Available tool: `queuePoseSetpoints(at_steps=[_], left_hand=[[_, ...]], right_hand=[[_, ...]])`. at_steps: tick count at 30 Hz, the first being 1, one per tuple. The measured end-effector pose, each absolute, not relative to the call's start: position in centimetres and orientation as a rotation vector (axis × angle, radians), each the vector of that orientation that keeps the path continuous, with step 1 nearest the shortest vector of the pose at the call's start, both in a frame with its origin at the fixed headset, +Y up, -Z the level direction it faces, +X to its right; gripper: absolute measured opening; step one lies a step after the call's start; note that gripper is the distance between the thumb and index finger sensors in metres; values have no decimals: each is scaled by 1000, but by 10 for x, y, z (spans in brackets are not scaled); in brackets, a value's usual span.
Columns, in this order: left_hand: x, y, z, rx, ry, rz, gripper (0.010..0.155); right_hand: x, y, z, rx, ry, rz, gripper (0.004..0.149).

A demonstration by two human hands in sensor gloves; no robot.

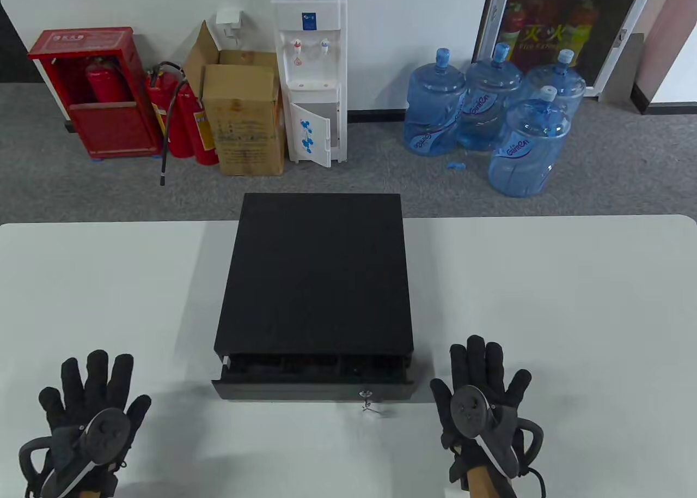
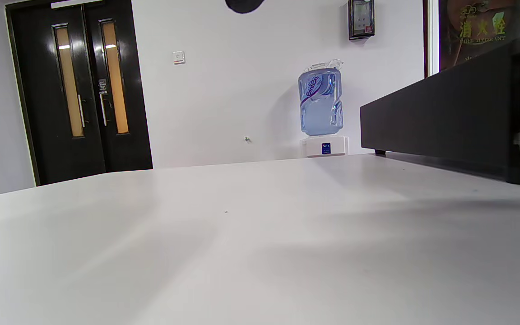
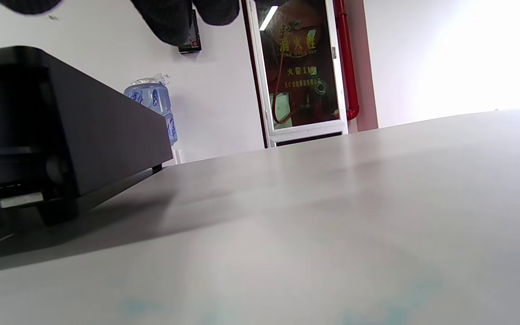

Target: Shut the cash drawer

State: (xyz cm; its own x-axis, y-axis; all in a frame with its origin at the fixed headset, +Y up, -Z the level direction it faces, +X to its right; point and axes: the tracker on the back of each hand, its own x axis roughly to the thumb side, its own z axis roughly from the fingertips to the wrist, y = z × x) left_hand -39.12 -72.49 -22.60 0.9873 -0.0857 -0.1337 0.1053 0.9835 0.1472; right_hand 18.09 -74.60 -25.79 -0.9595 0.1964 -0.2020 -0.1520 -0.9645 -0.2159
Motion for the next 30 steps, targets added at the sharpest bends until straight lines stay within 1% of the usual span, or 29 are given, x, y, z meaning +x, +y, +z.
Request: queuePoseSetpoints(at_steps=[19, 25, 30], left_hand=[[-387, -729, -227, 144, 92, -94, 77], [-391, -727, -226, 157, 95, -62, 76], [-388, -728, -225, 156, 81, -75, 77]], right_hand=[[184, -749, -257, -336, -276, 2860, 75], [179, -741, -259, -335, -279, 2811, 74], [177, -732, -259, -313, -226, 2765, 74]])
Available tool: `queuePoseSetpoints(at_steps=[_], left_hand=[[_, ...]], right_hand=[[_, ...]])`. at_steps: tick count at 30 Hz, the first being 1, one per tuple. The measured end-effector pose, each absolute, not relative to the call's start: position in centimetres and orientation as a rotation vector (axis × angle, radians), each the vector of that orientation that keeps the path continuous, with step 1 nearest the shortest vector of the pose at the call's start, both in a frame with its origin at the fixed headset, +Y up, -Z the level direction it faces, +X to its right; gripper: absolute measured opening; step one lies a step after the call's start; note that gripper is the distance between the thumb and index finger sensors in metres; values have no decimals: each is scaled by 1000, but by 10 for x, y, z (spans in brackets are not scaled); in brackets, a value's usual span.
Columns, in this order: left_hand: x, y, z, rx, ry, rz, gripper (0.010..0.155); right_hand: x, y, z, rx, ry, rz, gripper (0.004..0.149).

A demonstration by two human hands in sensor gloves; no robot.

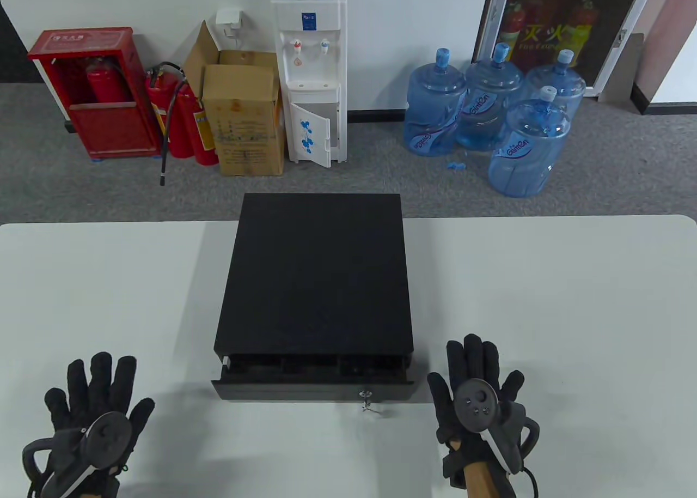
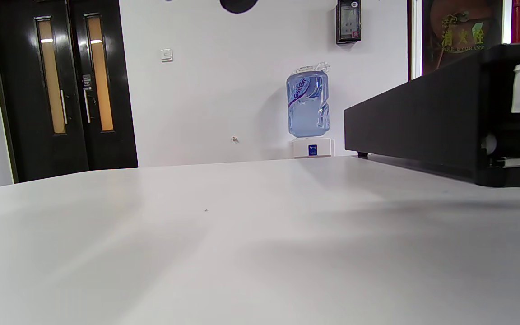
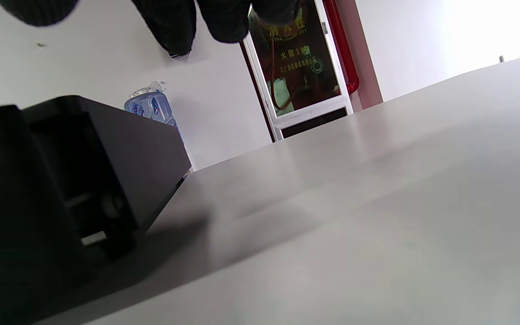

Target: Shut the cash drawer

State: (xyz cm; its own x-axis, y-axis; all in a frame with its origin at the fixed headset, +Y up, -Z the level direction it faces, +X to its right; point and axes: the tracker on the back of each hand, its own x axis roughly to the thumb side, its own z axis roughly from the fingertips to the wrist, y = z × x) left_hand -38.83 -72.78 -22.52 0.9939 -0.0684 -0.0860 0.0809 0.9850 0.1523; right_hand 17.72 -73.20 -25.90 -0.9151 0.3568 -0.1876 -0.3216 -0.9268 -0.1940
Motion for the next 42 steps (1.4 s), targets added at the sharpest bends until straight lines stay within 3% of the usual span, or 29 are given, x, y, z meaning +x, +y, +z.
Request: queuePoseSetpoints(at_steps=[9, 17, 24, 42], left_hand=[[-387, -729, -225, 167, 68, -72, 77], [-386, -729, -225, 174, 55, -66, 77], [-384, -730, -224, 168, 46, -81, 77], [-380, -731, -224, 156, 28, -91, 76]], right_hand=[[162, -690, -250, -275, -357, 2831, 71], [137, -657, -245, -240, -431, 2951, 52], [108, -660, -245, -191, -317, 3041, 41], [57, -699, -258, -125, -113, 3099, 42]])
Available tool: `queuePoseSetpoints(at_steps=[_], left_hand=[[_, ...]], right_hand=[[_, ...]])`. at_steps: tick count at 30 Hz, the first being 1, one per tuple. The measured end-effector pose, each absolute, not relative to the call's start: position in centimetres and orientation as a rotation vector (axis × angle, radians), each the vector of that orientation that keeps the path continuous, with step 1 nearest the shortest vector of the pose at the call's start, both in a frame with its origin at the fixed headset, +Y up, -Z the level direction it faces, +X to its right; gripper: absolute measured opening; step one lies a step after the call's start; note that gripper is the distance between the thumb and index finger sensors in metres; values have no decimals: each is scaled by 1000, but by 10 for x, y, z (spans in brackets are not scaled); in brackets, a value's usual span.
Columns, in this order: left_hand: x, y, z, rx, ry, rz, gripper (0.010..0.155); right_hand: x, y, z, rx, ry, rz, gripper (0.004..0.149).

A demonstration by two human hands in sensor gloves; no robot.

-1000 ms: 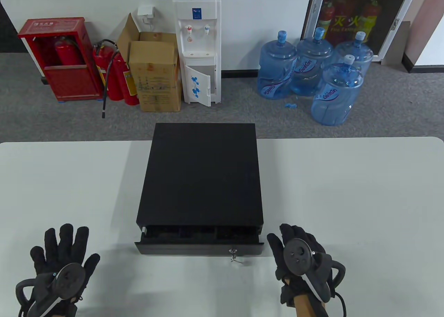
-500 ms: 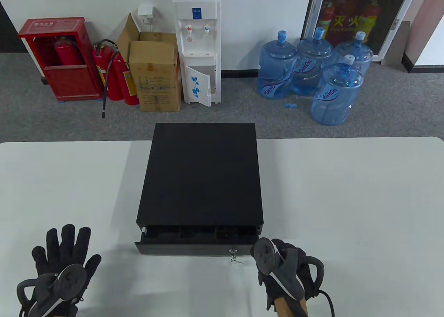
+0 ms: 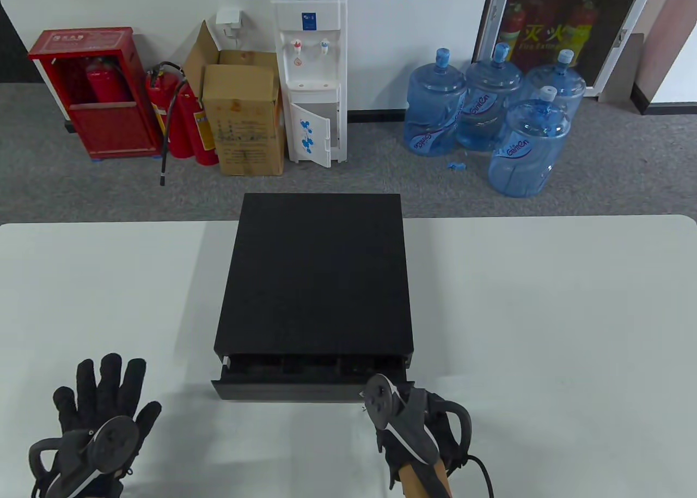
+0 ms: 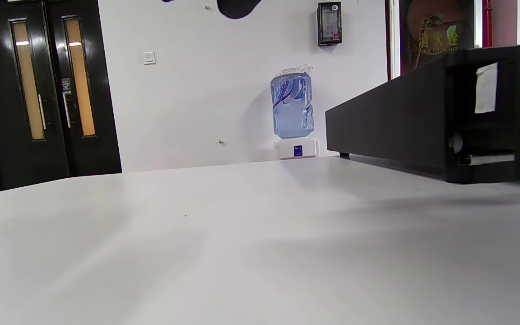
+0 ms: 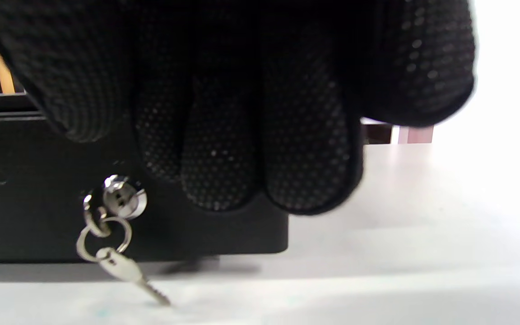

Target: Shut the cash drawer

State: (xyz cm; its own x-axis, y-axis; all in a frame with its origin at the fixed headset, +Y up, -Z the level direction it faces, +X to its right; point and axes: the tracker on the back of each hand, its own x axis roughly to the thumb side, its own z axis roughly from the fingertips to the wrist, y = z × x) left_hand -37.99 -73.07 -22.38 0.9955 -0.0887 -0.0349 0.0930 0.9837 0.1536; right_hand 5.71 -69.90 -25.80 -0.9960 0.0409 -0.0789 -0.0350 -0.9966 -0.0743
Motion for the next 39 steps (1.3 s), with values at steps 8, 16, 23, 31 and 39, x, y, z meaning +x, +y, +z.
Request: queuePoseSetpoints(at_steps=[8, 16, 23, 31, 39], left_hand=[[-378, -731, -224, 137, 29, -101, 77], [-378, -731, -225, 127, 31, -98, 76], [-377, -731, -225, 120, 34, -99, 76], [-376, -731, -226, 105, 36, -112, 76], [-375, -731, -227, 95, 42, -118, 76]], right_hand=[[40, -715, -265, -189, -74, 3135, 43], [31, -725, -271, -223, -42, 3143, 39], [32, -729, -272, -252, -22, 3097, 36], [36, -733, -273, -360, 34, 2979, 34], [33, -735, -276, -469, 100, 2953, 36]])
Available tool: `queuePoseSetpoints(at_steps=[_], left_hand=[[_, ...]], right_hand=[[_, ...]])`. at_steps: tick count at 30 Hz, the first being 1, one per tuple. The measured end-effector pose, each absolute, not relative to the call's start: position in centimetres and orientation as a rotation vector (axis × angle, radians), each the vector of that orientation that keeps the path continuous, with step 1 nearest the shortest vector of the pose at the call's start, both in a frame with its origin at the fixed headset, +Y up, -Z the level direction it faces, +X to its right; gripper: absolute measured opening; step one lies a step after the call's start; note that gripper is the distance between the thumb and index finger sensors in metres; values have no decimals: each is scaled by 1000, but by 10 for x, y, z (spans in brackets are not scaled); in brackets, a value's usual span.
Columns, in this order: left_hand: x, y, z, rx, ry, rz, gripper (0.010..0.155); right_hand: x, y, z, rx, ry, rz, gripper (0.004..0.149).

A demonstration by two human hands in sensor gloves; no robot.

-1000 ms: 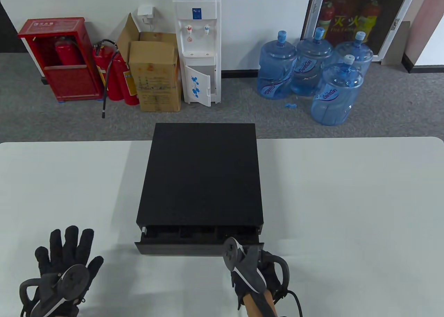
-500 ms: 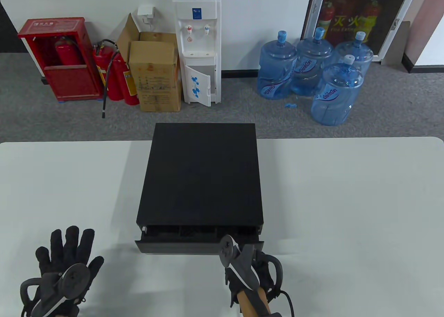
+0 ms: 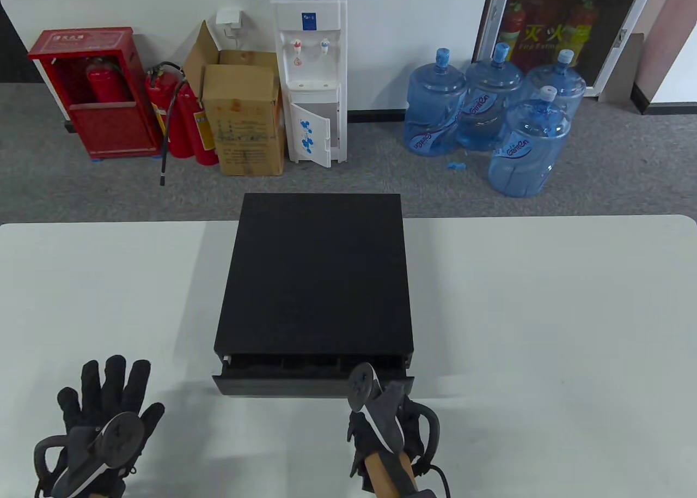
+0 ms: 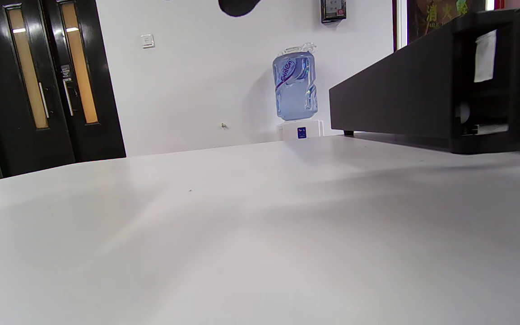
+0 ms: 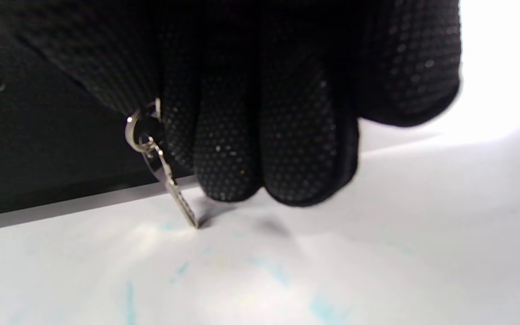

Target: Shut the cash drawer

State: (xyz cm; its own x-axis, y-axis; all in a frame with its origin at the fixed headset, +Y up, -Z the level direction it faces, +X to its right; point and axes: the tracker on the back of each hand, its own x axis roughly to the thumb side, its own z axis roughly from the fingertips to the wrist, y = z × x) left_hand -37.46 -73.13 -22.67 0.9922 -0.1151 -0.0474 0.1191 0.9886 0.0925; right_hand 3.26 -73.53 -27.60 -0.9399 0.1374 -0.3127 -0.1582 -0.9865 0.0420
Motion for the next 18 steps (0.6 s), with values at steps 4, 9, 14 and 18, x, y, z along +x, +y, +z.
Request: queuePoseSetpoints(at_steps=[4, 9, 14, 18], left_hand=[[-374, -731, -227, 95, 41, -119, 76], [-374, -731, -227, 93, 43, -114, 77], [-374, -731, -228, 93, 42, -108, 77], [-373, -732, -228, 91, 40, -114, 77]], right_hand=[[32, -736, -280, -492, 116, 2947, 36], [30, -737, -285, -516, 108, 2945, 37], [30, -737, -289, -527, 105, 2937, 37], [29, -737, -293, -540, 100, 2931, 37]])
